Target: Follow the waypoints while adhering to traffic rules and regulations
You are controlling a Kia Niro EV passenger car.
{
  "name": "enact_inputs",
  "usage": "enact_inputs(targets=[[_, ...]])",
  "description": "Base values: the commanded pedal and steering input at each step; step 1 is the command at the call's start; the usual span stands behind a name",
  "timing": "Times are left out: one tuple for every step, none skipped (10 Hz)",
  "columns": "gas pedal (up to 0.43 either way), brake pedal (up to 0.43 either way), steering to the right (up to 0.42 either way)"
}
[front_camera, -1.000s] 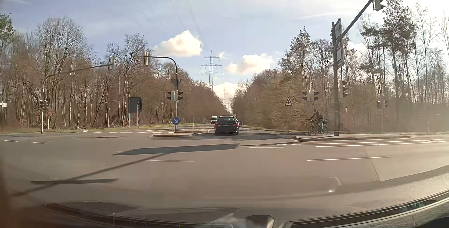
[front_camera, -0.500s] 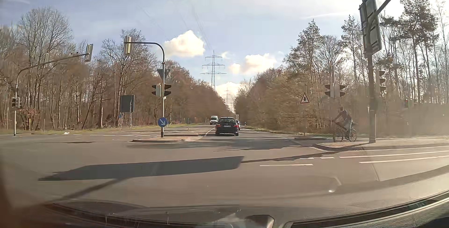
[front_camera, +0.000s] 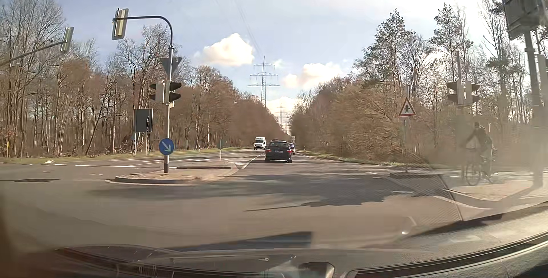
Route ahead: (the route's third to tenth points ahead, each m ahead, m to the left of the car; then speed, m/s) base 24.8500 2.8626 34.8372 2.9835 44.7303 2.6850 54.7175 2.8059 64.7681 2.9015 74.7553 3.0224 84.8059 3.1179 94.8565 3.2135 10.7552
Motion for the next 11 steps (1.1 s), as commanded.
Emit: enact_inputs(targets=[[0.339, 0.0, -0.013], [0.339, 0.0, -0.013], [0.339, 0.0, -0.013], [0.339, 0.0, -0.012], [0.339, 0.0, -0.011], [0.339, 0.0, -0.011], [0.339, 0.0, -0.011], [0.339, 0.0, -0.011], [0.339, 0.0, -0.011], [0.339, 0.0, -0.011], [0.339, 0.0, -0.011]])
